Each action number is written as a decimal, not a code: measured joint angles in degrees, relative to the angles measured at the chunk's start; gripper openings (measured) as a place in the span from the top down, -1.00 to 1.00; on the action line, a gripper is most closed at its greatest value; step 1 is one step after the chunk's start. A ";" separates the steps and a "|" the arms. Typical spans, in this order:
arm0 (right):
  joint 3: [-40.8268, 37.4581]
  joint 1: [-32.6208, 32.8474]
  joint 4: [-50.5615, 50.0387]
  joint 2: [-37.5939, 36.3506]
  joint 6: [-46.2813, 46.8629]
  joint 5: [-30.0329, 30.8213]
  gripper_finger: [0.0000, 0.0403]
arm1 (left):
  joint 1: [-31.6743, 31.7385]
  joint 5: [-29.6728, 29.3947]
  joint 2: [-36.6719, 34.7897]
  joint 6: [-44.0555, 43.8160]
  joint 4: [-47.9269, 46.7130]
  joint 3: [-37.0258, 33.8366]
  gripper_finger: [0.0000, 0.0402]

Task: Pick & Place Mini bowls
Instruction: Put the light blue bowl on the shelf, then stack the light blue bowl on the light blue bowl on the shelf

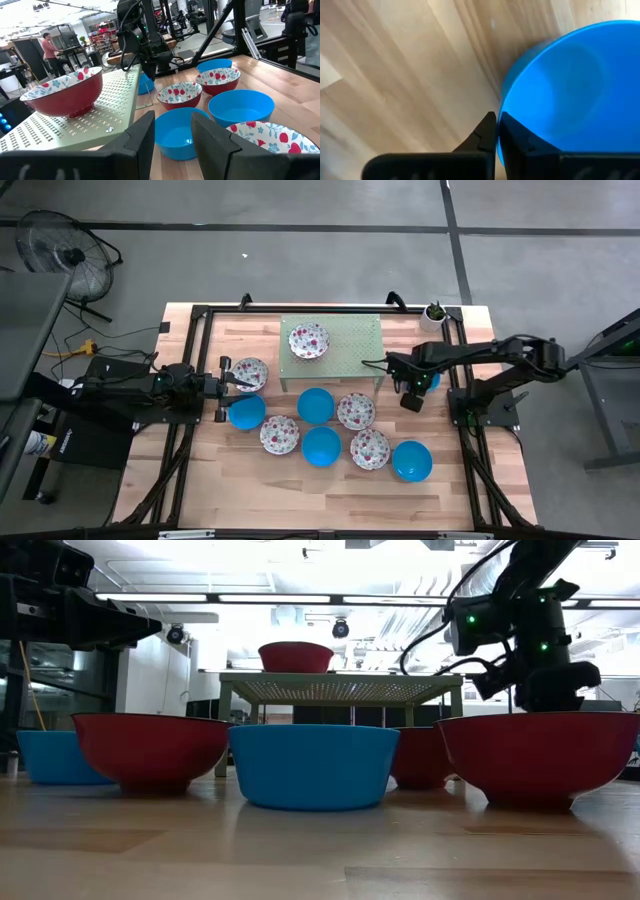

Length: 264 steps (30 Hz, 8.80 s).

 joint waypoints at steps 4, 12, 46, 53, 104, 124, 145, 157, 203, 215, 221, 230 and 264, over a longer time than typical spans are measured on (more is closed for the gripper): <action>2.59 0.02 -3.33 -0.35 1.30 -2.10 0.99 | -0.02 0.00 0.01 0.01 0.00 0.00 0.38; 12.58 0.02 -13.44 -0.38 -0.97 -3.68 1.00 | 0.01 0.00 0.00 -0.02 0.02 0.00 0.38; 36.29 3.82 -30.52 -0.44 -32.01 2.49 1.00 | 0.00 0.02 0.01 0.01 0.01 0.00 0.38; 36.32 5.16 -28.37 -0.44 -47.17 9.14 1.00 | 0.01 0.02 -0.02 -0.02 -0.01 0.00 0.38; 36.34 -0.63 -2.35 8.06 -74.84 8.16 0.99 | -0.02 0.01 0.00 -0.02 -0.01 0.00 0.38; 36.34 -0.63 -1.39 8.06 -73.94 7.70 0.67 | -0.01 0.01 0.01 0.00 0.00 0.00 0.38; 36.34 0.37 -3.86 4.74 -34.22 11.90 0.15 | -0.02 0.02 0.01 -0.02 0.02 0.00 0.38; 36.34 3.47 -11.41 1.10 -7.29 -0.14 0.08 | -0.01 0.01 0.00 0.00 0.01 0.00 0.38; 15.68 43.41 -16.78 -4.44 66.93 -11.82 0.08 | -0.01 0.01 0.00 -0.01 0.01 0.00 0.38; 13.32 53.23 -14.05 -4.44 86.02 -5.23 0.08 | 0.00 0.01 -0.01 -0.01 -0.01 0.00 0.38; 13.32 57.54 -11.16 -4.39 96.84 -2.82 0.08 | -0.01 0.02 0.00 0.00 0.00 0.00 0.38; 13.32 58.41 -7.50 0.97 103.04 -4.29 0.08 | 0.01 0.01 0.01 -0.01 -0.01 0.00 0.38; 4.25 57.07 10.96 7.86 109.68 -8.19 0.08 | -0.01 0.00 0.01 0.01 -0.01 0.00 0.38</action>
